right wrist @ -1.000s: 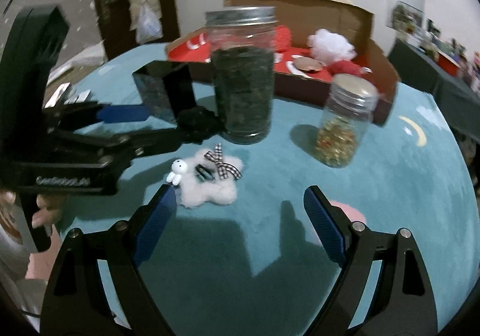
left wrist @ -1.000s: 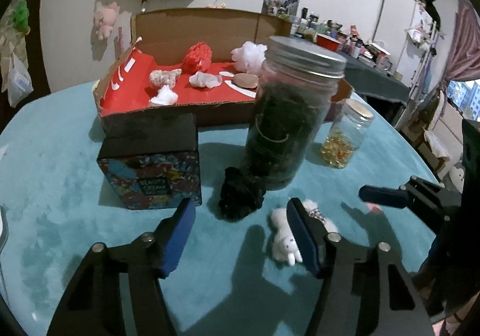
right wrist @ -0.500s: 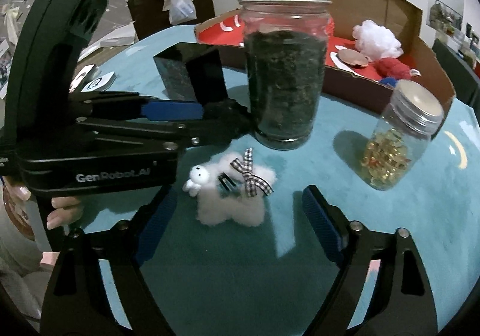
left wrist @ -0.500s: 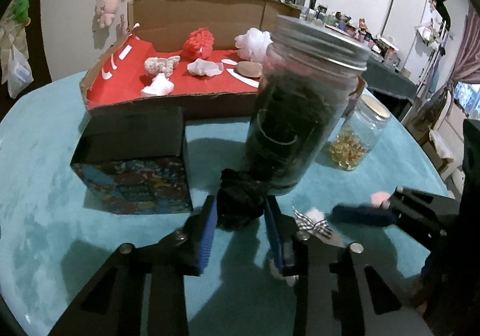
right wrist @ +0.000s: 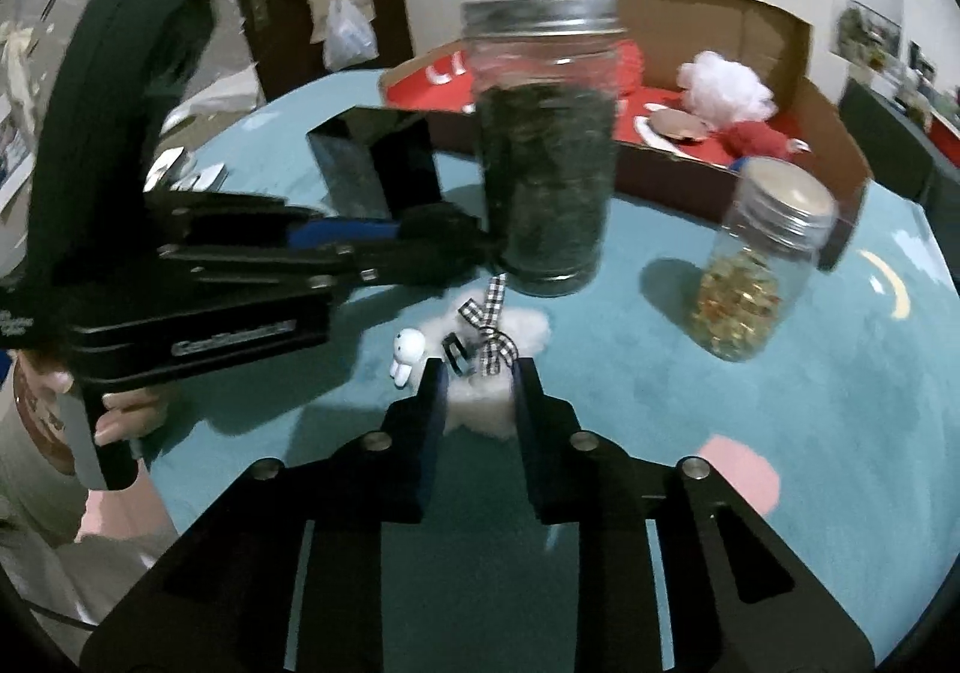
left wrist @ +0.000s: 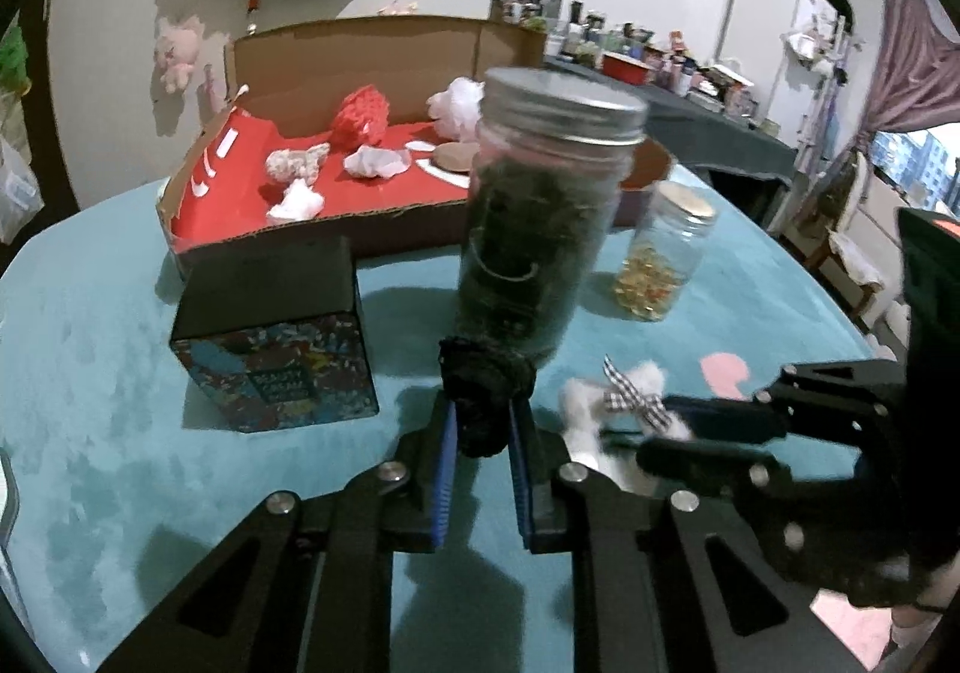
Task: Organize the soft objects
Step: 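Grasp the black pompom with the left tool while the right tool grasps the white plush sheep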
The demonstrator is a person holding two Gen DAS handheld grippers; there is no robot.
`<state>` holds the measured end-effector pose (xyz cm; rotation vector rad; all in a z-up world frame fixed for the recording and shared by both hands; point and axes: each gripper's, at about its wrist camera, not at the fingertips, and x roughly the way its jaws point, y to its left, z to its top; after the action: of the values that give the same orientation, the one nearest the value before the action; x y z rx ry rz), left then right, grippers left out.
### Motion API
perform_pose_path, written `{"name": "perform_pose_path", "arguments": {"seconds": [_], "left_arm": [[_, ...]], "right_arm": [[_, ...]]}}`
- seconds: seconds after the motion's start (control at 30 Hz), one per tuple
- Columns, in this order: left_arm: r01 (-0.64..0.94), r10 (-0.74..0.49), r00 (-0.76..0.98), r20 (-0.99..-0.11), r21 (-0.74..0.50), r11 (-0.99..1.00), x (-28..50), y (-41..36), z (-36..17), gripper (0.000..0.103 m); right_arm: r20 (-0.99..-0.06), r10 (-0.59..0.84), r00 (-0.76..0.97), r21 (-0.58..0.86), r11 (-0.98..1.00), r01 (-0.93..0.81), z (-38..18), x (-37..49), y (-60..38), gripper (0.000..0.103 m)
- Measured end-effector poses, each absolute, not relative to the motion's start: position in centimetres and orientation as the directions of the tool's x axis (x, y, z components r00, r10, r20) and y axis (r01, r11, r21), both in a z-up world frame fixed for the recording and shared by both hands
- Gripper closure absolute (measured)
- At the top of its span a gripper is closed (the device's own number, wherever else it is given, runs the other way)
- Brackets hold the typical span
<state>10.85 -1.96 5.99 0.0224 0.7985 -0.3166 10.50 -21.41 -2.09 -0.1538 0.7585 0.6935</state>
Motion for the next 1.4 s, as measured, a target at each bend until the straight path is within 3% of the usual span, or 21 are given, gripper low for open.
{"name": "perform_pose_path", "arguments": {"seconds": [0.37, 0.47, 0.6, 0.73, 0.77, 0.8, 0.87, 1.1, 1.2, 1.27, 1.37, 1.4], "left_arm": [[0.391, -0.310, 0.613, -0.727, -0.062, 0.918, 8.6, -0.9, 4.7, 0.082], [0.397, -0.315, 0.615, -0.723, -0.061, 0.916, 8.6, -0.9, 4.1, 0.071], [0.402, -0.325, 0.628, -0.708, -0.063, 0.914, 8.5, -0.6, 4.2, 0.044], [0.405, -0.326, 0.635, -0.700, -0.057, 0.912, 8.6, -0.5, 4.4, 0.039], [0.405, -0.325, 0.636, -0.700, -0.056, 0.913, 8.7, -0.4, 4.4, 0.039], [0.406, -0.325, 0.635, -0.701, -0.054, 0.912, 8.8, -0.4, 4.4, 0.039], [0.414, -0.324, 0.631, -0.705, -0.047, 0.909, 9.0, -0.5, 4.4, 0.038], [0.424, -0.284, 0.623, -0.728, 0.010, 0.905, 9.8, -1.3, 3.9, 0.040], [0.442, -0.309, 0.593, -0.744, -0.019, 0.897, 10.3, -1.4, 3.4, 0.070], [0.450, -0.318, 0.597, -0.736, -0.020, 0.893, 10.2, -1.4, 3.5, 0.075], [0.465, -0.342, 0.607, -0.717, -0.029, 0.885, 9.9, -1.7, 4.0, 0.076], [0.469, -0.349, 0.610, -0.712, -0.030, 0.883, 9.8, -1.8, 4.2, 0.076]], "right_arm": [[-0.670, 0.459, 0.584, 0.176, 0.862, -0.475, -2.4, 9.6, -24.1, 0.086], [-0.674, 0.420, 0.608, 0.155, 0.885, -0.440, -2.8, 9.5, -24.2, 0.086], [-0.668, 0.389, 0.634, 0.126, 0.899, -0.419, -2.7, 9.1, -24.1, 0.085], [-0.662, 0.394, 0.637, 0.134, 0.899, -0.417, -2.4, 8.9, -24.2, 0.081], [-0.664, 0.395, 0.635, 0.134, 0.898, -0.418, -2.4, 9.0, -24.1, 0.072], [-0.662, 0.395, 0.637, 0.132, 0.898, -0.420, -2.3, 9.0, -24.0, 0.044], [-0.637, 0.397, 0.660, 0.116, 0.897, -0.427, -2.1, 8.7, -23.8, 0.015], [-0.673, 0.350, 0.651, 0.062, 0.905, -0.421, -2.5, 9.9, -22.1, 0.015], [-0.714, 0.322, 0.622, 0.058, 0.912, -0.405, -3.3, 10.9, -21.7, 0.015], [-0.735, 0.313, 0.602, 0.059, 0.913, -0.403, -3.8, 11.2, -21.5, 0.019], [-0.717, 0.316, 0.622, 0.037, 0.907, -0.419, -3.7, 10.8, -21.1, 0.049], [-0.710, 0.323, 0.626, 0.040, 0.906, -0.422, -3.6, 10.6, -21.1, 0.053]]}}
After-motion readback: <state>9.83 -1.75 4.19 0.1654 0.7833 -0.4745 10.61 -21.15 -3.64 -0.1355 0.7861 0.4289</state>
